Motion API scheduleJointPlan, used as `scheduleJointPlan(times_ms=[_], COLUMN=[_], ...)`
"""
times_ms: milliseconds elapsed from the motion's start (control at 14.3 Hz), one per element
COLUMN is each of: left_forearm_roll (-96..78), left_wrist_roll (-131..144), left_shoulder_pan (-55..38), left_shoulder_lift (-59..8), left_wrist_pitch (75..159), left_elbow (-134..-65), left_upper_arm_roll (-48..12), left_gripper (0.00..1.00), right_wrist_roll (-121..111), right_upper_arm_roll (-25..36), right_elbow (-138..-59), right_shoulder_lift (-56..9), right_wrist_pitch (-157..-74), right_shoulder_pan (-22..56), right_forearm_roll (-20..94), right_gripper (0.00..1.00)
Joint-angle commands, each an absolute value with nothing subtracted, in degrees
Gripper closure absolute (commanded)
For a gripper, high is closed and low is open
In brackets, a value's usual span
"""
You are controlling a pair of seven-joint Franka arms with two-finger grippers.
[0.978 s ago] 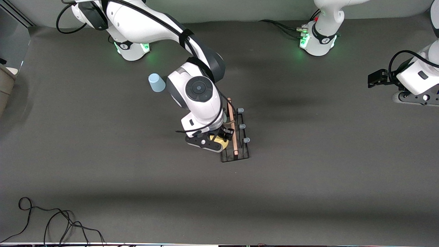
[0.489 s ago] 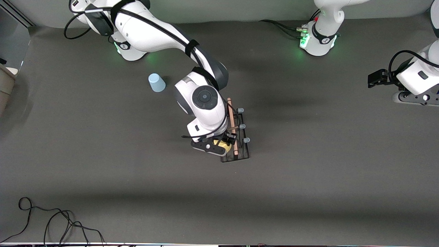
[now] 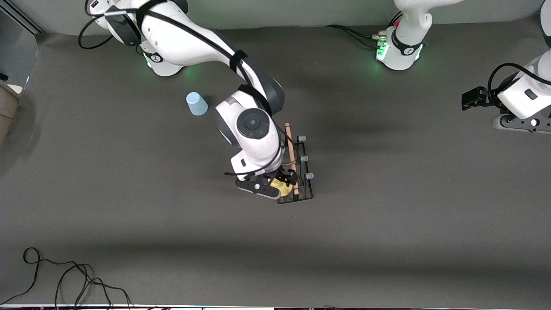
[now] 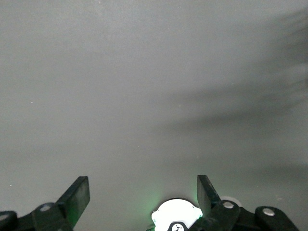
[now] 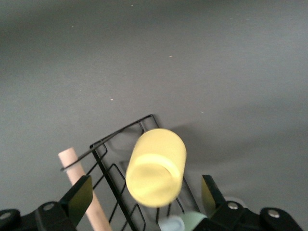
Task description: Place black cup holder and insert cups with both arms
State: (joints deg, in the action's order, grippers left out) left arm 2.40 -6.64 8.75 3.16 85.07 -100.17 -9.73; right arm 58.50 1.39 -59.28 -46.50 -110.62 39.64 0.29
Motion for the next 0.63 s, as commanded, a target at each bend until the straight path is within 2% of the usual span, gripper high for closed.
scheduleJointPlan(times_ms=[0,279,419,559], left_forearm_roll=[2.4,2.4,2.4,2.3], left_wrist_roll=[-5.9,-5.9,-5.9,-5.9], left_shoulder_pan=[8.3,8.3,8.3,8.3], left_shoulder_lift=[4.4,4.4,4.4,4.5], left_wrist_pitch=[85.1,85.1,85.0,84.9], left_elbow=[-101.1,-101.1,-101.1,-101.1], left_upper_arm_roll=[-9.4,-9.5,-9.4,-9.4], left_gripper=[0.01,0.01,0.01,0.01], right_wrist_roll=[59.5,50.2,43.4,34.8], right_upper_arm_roll=[1.5,1.7,4.4,7.2], right_elbow=[-59.5,-63.1,-69.8,-79.9], right_shoulder_lift=[-39.7,-28.7,-20.9,-11.6], right_wrist_pitch=[-103.5,-91.4,-88.9,-89.4], right_shoulder_pan=[39.8,38.1,37.7,37.1], right_forearm_roll=[-0.7,-1.0,-0.9,-0.9], right_gripper=[0.00,0.00,0.00,0.00])
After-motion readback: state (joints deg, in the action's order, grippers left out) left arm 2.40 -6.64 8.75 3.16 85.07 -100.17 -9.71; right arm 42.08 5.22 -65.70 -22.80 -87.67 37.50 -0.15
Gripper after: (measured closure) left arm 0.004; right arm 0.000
